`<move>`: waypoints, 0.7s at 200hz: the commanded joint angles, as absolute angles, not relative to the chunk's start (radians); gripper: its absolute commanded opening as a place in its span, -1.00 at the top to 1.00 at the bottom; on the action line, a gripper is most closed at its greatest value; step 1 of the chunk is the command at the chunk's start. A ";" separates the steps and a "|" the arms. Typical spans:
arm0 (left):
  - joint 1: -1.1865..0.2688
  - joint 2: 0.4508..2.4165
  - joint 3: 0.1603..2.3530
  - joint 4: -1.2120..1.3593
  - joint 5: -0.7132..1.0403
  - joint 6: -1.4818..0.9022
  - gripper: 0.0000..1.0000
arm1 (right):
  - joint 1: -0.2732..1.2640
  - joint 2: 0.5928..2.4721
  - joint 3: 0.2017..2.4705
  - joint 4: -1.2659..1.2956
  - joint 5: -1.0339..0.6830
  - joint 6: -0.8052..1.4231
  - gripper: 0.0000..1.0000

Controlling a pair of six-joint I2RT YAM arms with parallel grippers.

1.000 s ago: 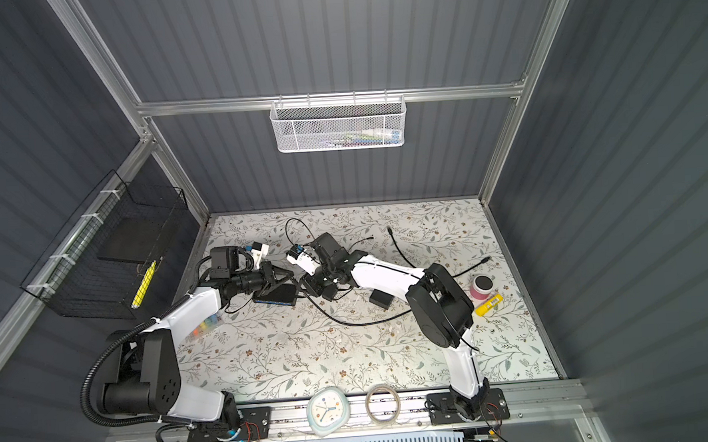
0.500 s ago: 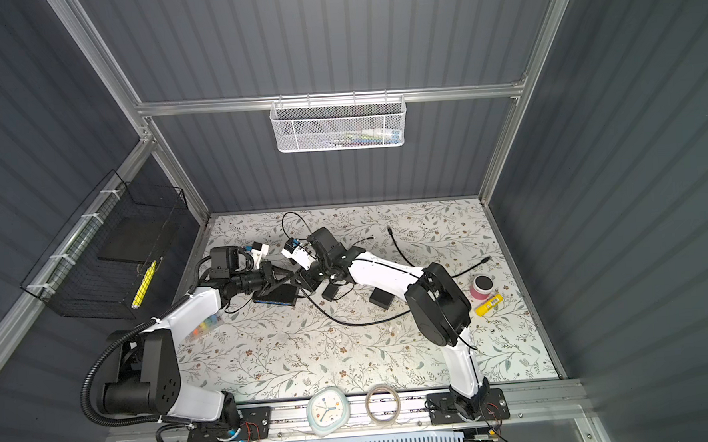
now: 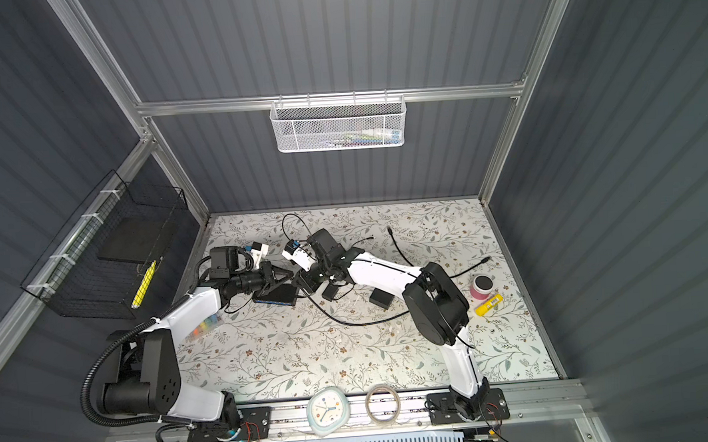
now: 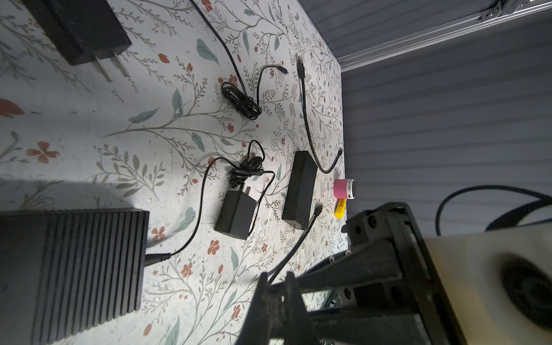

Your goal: Insert the plug into the switch port

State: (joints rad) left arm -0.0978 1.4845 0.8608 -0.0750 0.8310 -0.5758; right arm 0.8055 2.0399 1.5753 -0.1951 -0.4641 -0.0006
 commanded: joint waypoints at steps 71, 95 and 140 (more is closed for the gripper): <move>0.115 1.343 0.908 -0.248 0.594 -0.522 -0.02 | 0.810 2.043 1.563 -0.232 -0.403 -0.018 1.00; 0.140 1.368 0.881 -0.266 0.508 -0.507 -0.04 | 0.810 2.088 1.610 -0.278 -0.356 0.000 1.00; 0.144 1.447 0.820 -0.175 0.415 -0.539 -0.04 | 0.810 2.200 1.757 -0.398 -0.253 0.035 0.99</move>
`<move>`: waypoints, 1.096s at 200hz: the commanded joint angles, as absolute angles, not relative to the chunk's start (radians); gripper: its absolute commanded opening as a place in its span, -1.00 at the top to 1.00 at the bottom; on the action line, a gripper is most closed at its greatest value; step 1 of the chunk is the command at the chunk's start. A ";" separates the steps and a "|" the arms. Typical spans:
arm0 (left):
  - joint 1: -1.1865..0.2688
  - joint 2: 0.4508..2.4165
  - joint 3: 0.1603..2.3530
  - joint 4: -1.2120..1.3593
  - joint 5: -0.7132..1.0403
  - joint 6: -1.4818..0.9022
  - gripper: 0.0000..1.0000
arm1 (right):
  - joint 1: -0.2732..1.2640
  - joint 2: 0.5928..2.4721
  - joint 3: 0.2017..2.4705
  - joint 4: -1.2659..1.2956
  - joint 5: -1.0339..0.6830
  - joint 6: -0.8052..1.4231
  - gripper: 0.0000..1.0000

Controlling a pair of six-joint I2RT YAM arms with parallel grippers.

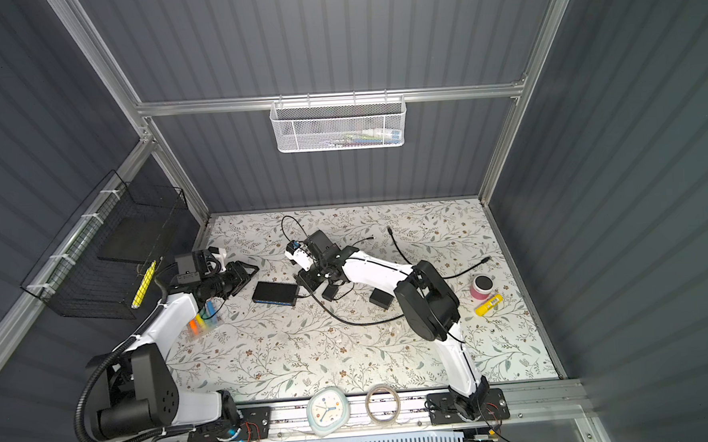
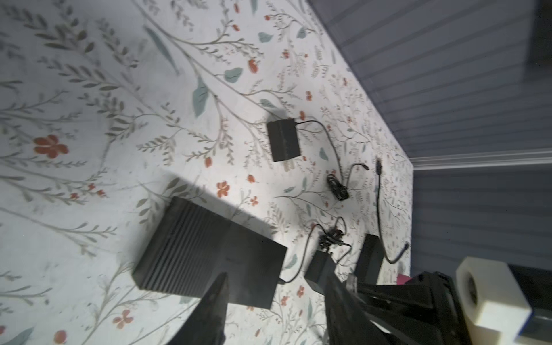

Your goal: Insert the plug into the switch port

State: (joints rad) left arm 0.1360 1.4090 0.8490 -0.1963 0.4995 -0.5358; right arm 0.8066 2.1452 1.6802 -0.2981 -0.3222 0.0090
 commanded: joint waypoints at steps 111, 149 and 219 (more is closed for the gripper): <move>0.144 1.620 0.791 0.000 0.390 -0.600 -0.04 | 0.836 2.351 1.884 -0.469 -0.282 0.127 1.00; 0.144 1.624 0.769 0.014 0.420 -0.606 -0.05 | 0.836 2.376 1.894 -0.463 -0.290 0.144 1.00; 0.144 1.606 0.696 0.050 0.460 -0.627 -0.05 | 0.837 2.420 1.958 -0.466 -0.325 0.161 1.00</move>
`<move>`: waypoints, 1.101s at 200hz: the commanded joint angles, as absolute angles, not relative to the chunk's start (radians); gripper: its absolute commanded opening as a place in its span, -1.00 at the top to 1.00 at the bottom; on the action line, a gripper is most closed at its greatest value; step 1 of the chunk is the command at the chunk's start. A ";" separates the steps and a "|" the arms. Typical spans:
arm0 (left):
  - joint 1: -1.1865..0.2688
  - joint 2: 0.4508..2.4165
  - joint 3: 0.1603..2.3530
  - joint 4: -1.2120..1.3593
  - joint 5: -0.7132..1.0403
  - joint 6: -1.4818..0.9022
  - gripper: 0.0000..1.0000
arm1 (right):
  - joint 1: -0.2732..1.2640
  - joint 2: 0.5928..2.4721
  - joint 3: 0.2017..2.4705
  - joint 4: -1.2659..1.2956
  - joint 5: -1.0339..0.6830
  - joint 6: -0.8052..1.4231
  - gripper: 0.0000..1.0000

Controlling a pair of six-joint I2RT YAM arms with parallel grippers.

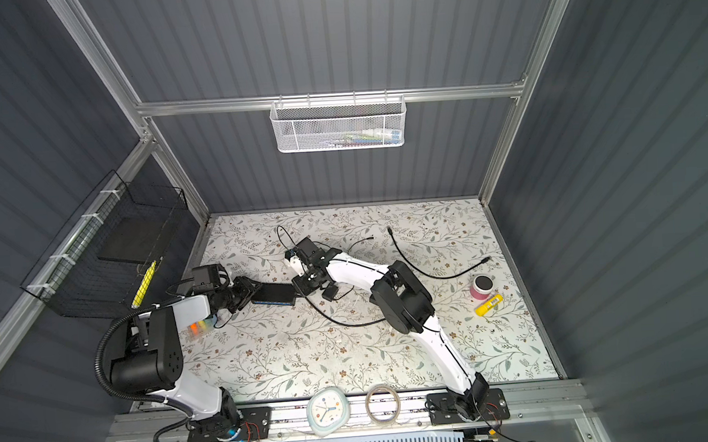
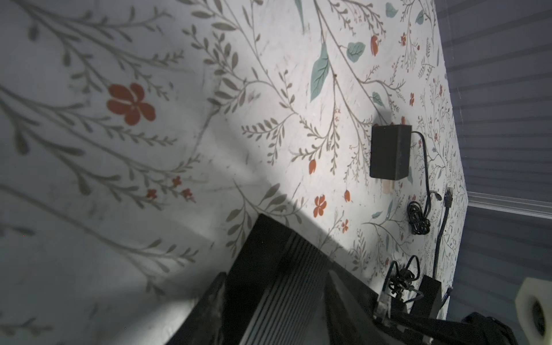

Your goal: Insert the plug into the switch port

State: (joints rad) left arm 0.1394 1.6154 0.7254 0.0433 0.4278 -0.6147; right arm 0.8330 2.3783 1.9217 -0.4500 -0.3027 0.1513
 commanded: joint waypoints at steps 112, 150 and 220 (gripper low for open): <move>0.144 1.400 0.561 -0.019 0.444 -0.696 -0.03 | 0.838 2.510 2.153 -0.592 -0.398 0.067 1.00; 0.147 1.351 0.664 -0.121 0.367 -0.645 -0.03 | 0.837 2.439 2.102 -0.629 -0.367 0.023 1.00; 0.143 1.618 0.887 -0.038 0.496 -0.581 -0.01 | 0.873 2.236 1.849 -0.621 -0.268 0.002 1.00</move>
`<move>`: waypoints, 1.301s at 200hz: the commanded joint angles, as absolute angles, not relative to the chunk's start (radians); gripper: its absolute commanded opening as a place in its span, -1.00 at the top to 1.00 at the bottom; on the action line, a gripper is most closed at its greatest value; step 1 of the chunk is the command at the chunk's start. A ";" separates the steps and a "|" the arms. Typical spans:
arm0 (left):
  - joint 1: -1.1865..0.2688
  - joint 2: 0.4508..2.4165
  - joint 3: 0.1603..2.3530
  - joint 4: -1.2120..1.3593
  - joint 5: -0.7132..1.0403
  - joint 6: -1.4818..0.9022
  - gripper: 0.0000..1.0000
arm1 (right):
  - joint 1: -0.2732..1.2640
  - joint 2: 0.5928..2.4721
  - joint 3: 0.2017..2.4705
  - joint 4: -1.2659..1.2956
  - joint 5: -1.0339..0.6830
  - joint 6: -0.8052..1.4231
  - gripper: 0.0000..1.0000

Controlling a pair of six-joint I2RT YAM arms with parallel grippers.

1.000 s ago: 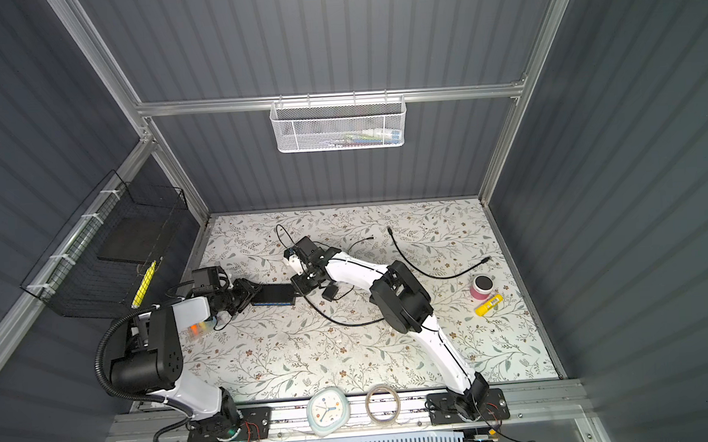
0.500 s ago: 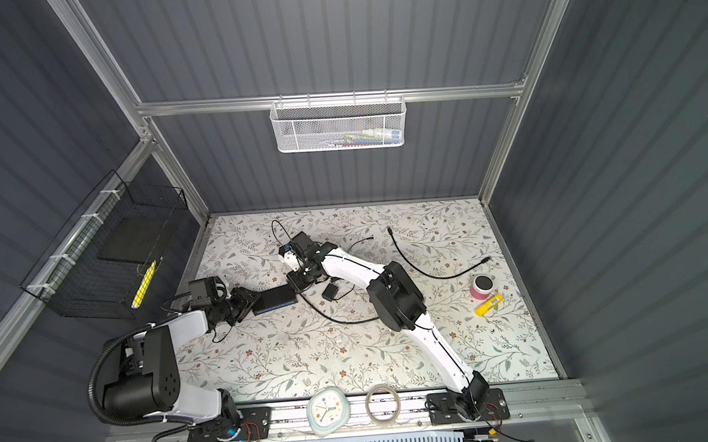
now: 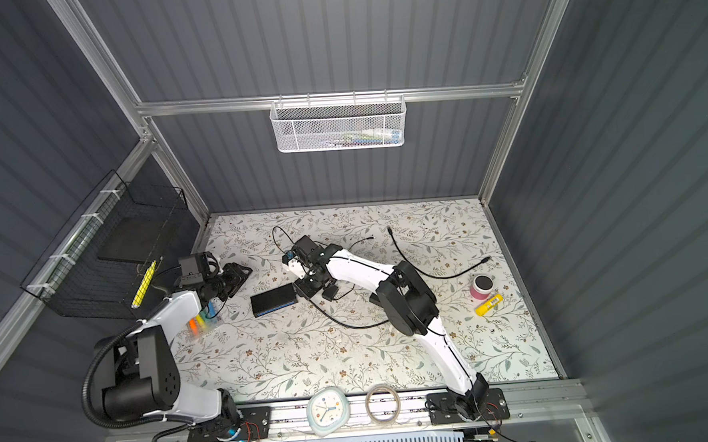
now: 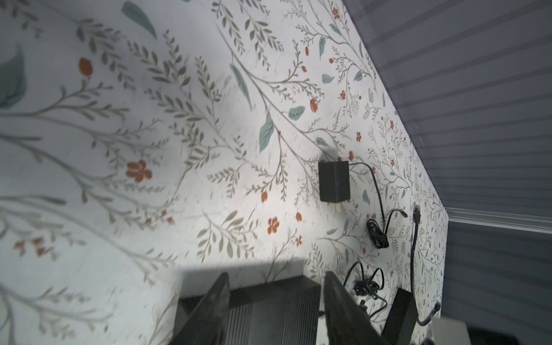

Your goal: Insert the plug into the switch port

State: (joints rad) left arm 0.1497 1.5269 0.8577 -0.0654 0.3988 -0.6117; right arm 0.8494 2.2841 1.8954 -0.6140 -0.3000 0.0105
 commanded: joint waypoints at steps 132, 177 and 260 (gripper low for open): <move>0.057 1.780 0.877 -0.015 0.528 -0.565 0.08 | 0.955 2.312 1.857 -0.597 -0.249 0.115 1.00; 0.057 1.734 0.797 0.006 0.542 -0.596 0.09 | 0.969 2.359 1.917 -0.649 -0.242 0.119 1.00; 0.055 1.693 0.715 0.033 0.562 -0.615 0.12 | 0.985 2.394 1.968 -0.671 -0.245 0.111 1.00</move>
